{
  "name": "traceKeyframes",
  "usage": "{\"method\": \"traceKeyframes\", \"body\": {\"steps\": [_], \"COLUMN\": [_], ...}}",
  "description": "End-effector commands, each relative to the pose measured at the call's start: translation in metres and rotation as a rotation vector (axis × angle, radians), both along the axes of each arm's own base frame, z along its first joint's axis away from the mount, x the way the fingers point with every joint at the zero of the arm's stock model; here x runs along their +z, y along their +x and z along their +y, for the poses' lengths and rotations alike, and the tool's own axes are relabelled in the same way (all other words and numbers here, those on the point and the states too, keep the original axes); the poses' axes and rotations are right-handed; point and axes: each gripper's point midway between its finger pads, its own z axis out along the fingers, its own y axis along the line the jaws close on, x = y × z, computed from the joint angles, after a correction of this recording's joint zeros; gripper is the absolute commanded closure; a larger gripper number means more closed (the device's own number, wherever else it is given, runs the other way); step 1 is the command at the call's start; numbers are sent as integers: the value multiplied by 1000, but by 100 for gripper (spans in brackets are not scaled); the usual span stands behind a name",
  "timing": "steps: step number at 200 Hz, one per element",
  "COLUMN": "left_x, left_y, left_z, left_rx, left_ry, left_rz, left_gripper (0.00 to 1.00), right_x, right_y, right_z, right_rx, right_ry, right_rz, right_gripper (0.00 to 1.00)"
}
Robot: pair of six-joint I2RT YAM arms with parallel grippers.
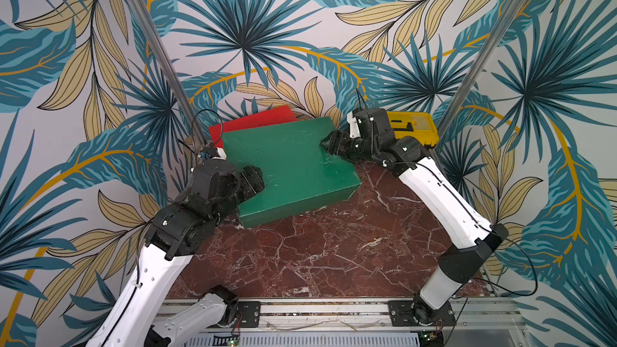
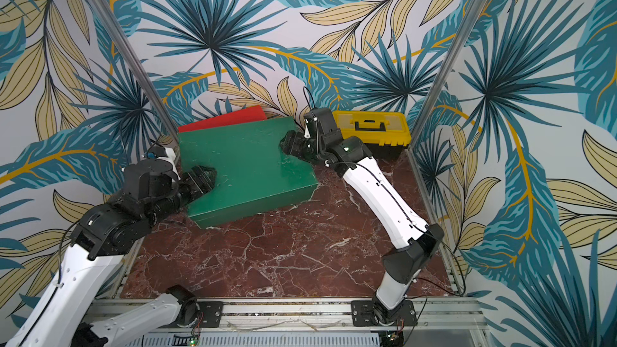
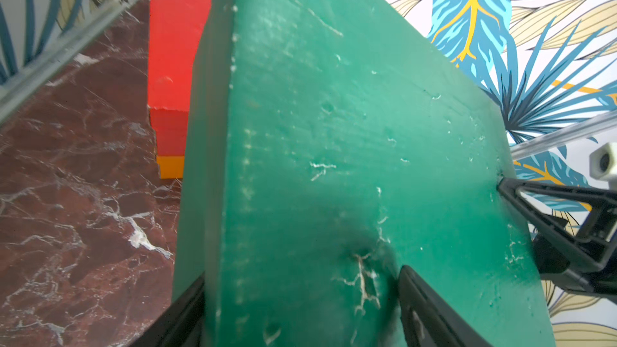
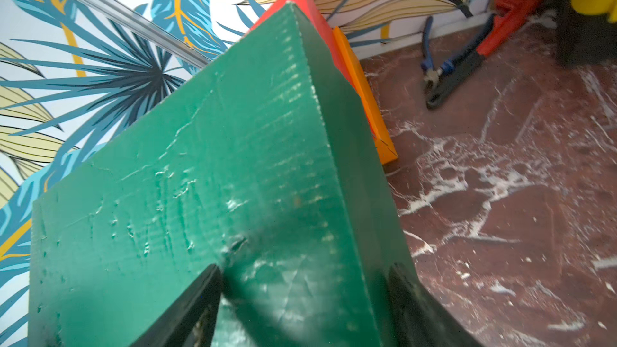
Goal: Stack the shoeboxes
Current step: Place the shoebox at the shoebox.
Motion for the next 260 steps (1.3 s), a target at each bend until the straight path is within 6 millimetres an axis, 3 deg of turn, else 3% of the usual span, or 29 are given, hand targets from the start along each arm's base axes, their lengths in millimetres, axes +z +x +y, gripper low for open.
{"method": "traceKeyframes", "body": {"steps": [1,134,165,216,260], "left_x": [55,52,41,35,30], "left_y": [-6,76,93,113,130], "left_z": [-116,-75,-61,-49,-26], "left_rx": [-500,-356,-310,-276,-232], "left_ry": [-264,-287,-278,-261,-281], "left_rz": [-115,-61,-39,-32,-26], "left_gripper": [18,18,17,18,18], "right_x": [28,72,72,69,64], "right_y": [-67,-3,15,28,38], "right_z": [117,174,176,184,188], "right_rx": [470,524,493,492,486], "right_ry": [251,473,490,523,537], "right_rz": [84,-130,-179,-232,-260], "right_gripper": [23,10,6,4,3]}}
